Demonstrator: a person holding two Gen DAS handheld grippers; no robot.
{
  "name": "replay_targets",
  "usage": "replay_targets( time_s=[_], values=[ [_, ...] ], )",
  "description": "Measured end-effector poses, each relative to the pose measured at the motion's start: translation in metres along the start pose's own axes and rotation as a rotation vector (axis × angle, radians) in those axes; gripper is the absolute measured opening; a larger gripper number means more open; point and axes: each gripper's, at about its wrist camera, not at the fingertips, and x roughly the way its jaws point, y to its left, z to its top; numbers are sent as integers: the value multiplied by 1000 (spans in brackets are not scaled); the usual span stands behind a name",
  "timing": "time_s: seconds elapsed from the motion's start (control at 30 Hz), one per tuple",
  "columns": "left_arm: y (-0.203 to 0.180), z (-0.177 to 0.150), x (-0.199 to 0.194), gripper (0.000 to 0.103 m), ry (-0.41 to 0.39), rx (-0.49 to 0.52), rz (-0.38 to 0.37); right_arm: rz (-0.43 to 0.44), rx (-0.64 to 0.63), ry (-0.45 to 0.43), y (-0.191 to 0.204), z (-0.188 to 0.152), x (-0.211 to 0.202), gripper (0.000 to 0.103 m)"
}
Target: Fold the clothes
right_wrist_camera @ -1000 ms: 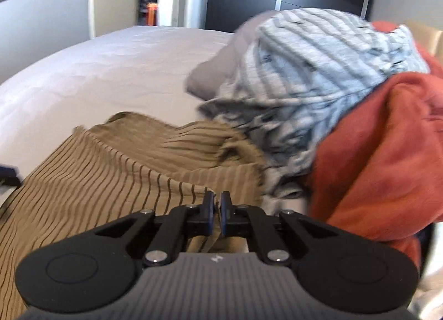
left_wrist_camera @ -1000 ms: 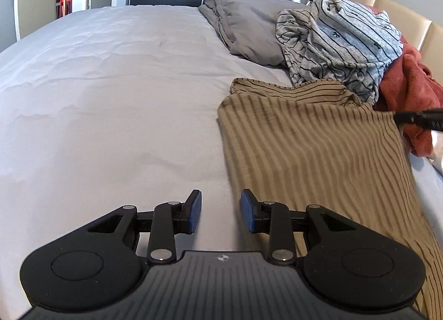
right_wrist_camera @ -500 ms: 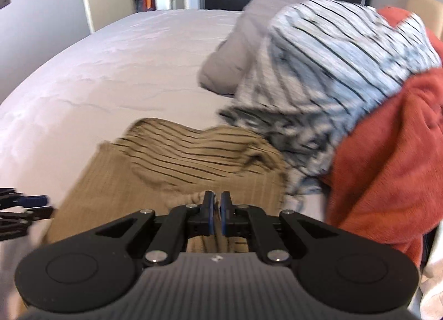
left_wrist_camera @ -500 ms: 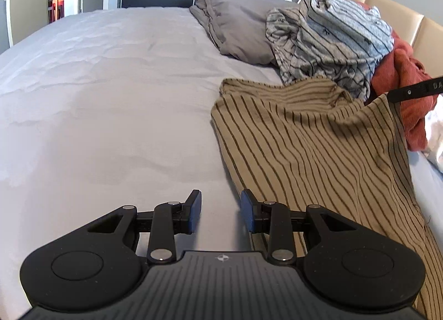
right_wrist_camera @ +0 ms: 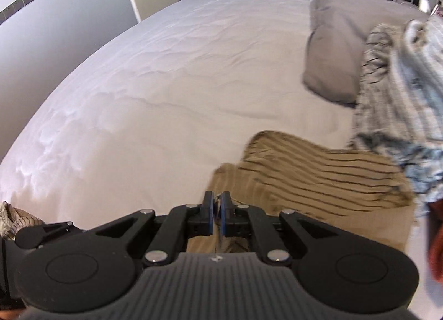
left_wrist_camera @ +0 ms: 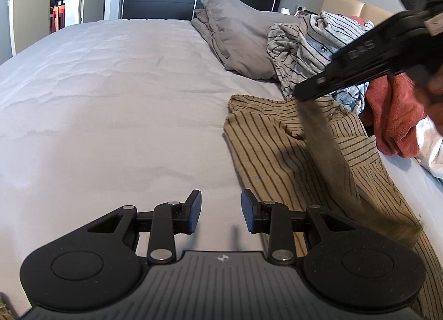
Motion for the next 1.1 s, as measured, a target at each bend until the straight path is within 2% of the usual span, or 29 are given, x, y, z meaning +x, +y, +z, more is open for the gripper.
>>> replay_targets(
  time_s=[0.1, 0.17, 0.3, 0.4, 0.47, 0.5, 0.53, 0.7, 0.9, 0.97, 1.1],
  values=[
    [3, -1, -1, 30, 5, -5, 4, 20, -6, -5, 9, -1, 9, 13],
    [3, -1, 0, 31, 9, -9, 2, 11, -11, -14, 10, -3, 7, 39],
    [-3, -2, -2, 36, 12, 4, -13, -16, -34, -44, 2, -9, -6, 42],
    [-12, -4, -4, 37, 9, 31, -40, -55, -28, -57, -13, -16, -15, 42],
    [-19, -4, -3, 37, 12, 40, -81, -85, -14, -46, -29, -24, -15, 37],
    [-23, -4, -3, 37, 13, 45, -104, -93, -7, -34, -37, -28, -13, 30],
    [-28, -4, -1, 37, 17, 52, -121, -101, 0, -18, -44, -34, -9, 17],
    [-48, -9, 14, 35, 49, 77, -174, -101, 25, 15, -70, -56, 16, 16],
    [-53, -13, 36, 35, 80, 97, -149, -120, 55, 34, -92, -61, 61, 16],
    [-52, -15, 43, 35, 89, 99, -140, -132, 69, 45, -99, -62, 74, 10],
    [-52, -18, 51, 35, 86, 105, -127, -122, 94, 22, -108, -58, 82, 7]
  ],
)
